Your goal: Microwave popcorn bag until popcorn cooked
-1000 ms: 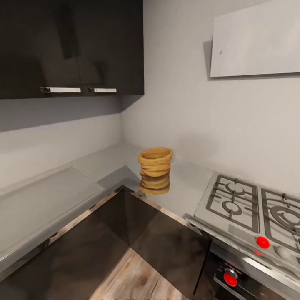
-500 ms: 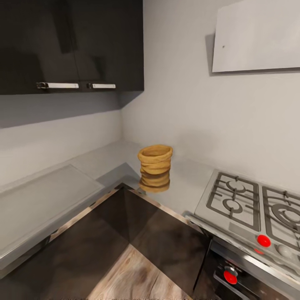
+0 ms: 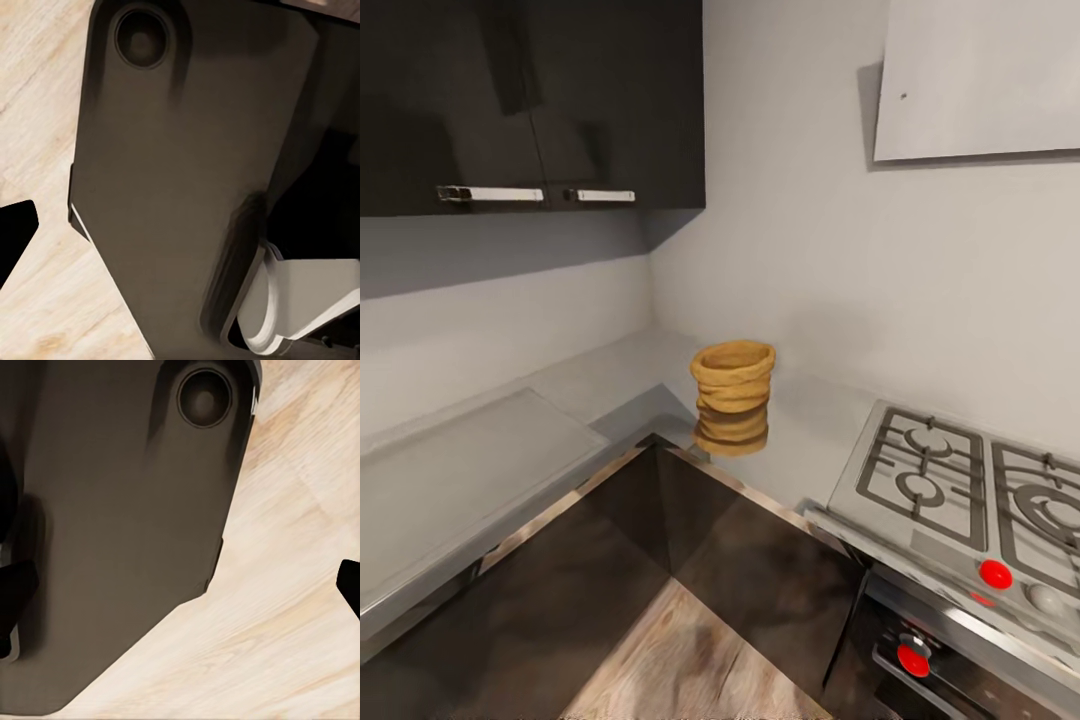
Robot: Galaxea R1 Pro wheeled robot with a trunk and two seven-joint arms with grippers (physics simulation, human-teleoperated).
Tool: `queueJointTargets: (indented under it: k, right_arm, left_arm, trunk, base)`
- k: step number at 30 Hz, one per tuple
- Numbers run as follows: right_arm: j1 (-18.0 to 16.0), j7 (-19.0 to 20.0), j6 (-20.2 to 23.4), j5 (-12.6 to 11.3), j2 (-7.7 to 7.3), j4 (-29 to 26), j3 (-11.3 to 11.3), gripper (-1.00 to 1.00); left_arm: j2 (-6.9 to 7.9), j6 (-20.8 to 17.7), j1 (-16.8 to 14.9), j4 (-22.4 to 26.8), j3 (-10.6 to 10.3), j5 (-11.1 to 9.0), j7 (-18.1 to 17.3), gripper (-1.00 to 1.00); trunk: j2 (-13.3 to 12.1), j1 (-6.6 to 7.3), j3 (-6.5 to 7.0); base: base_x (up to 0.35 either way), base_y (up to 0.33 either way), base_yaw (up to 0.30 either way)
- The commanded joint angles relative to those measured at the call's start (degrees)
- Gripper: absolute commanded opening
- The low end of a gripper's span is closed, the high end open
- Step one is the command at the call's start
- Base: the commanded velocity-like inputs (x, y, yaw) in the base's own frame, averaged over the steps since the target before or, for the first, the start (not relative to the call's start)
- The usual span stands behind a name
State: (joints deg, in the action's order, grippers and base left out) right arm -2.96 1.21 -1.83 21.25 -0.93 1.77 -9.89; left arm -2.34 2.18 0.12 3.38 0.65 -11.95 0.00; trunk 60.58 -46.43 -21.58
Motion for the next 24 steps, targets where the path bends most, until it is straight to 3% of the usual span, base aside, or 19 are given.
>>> queueJointTargets:
  k: [1,24]
  right_arm:
    - [-0.07,0.11,-0.19,0.41,-0.03,0.16,-0.48,1.0]
    - [-0.11,0.08,-0.19,0.46,-0.03,0.16,-0.48,1.0]
  left_arm:
    - [0.02,0.11,0.02,0.05,0.03,-0.35,0.0,1.0]
    - [-0.03,0.11,0.05,0.05,0.03,-0.35,0.0,1.0]
  trunk:
    - [0.03,0.0,-0.14]
    - [0.03,0.0,-2.26]
  base:
    - [0.0,0.0,0.0]
    - [0.0,0.0,0.0]
